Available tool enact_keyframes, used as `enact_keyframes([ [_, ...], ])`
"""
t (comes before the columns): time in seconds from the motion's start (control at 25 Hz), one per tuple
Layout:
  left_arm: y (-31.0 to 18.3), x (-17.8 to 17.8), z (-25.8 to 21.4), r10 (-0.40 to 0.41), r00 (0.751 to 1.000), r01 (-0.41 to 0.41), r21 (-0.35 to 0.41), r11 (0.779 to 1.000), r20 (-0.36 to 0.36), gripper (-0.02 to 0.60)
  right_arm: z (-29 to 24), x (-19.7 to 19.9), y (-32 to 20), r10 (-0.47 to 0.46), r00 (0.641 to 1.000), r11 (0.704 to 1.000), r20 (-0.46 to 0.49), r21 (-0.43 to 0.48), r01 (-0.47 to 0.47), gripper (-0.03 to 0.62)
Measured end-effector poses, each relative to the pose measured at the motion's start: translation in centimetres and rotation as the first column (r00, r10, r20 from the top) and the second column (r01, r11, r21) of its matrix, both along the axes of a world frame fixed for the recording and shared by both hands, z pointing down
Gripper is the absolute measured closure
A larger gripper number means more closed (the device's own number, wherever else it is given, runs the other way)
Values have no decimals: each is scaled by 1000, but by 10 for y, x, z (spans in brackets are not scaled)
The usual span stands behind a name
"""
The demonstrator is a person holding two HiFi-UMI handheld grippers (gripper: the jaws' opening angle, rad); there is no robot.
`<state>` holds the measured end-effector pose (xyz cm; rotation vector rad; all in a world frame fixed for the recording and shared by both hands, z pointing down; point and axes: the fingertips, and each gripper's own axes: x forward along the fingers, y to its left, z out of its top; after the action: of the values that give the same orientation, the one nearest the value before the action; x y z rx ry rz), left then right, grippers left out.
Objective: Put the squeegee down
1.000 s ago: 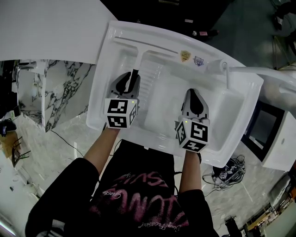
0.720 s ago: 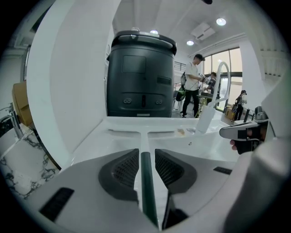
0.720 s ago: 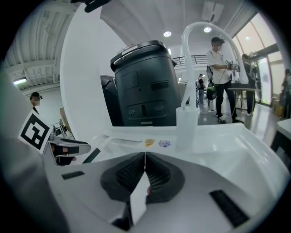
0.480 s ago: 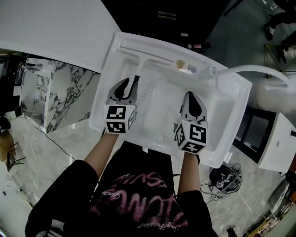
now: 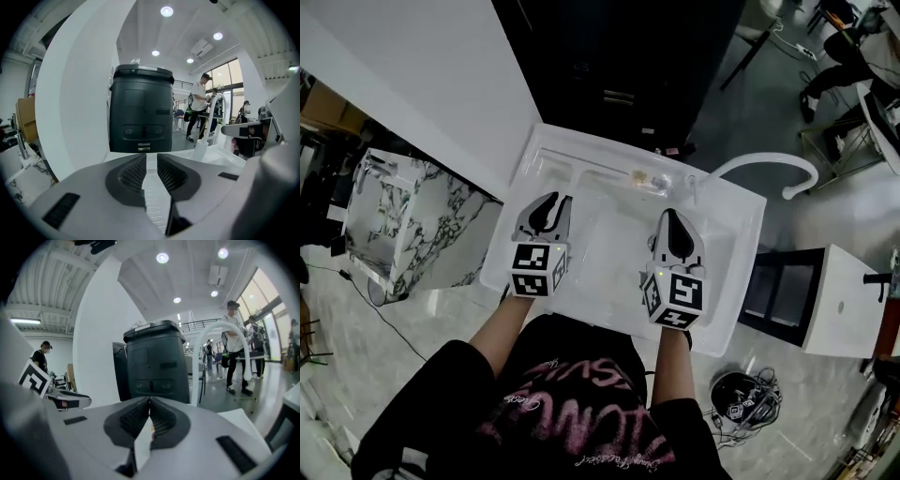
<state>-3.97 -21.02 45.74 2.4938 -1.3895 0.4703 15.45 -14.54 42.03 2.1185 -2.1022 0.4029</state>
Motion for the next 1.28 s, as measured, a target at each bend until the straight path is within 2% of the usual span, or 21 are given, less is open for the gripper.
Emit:
enact_keyframes([
  [0.16, -2, 10, -22, 17, 1000, -15, 58, 998, -25, 511, -28, 13, 2, 21, 999, 997, -29, 70, -18, 572],
  [0.36, 12, 7, -35, 10, 1000, -9, 74, 997, -16, 526, -46, 17, 19, 31, 999, 995, -39, 93, -27, 572],
  [0.48, 14, 12, -43, 14, 1000, -13, 97, 995, -16, 557, -55, 20, 20, 28, 999, 992, -25, 120, -25, 572],
  [0.84, 15, 13, -70, 29, 998, -21, 139, 990, -52, 571, -79, 8, 17, -8, 999, 986, -45, 168, 15, 572],
  [1.28, 15, 4, -70, 24, 997, -16, 120, 993, -67, 571, -80, -6, 17, -47, 996, 985, -75, 161, 59, 574],
])
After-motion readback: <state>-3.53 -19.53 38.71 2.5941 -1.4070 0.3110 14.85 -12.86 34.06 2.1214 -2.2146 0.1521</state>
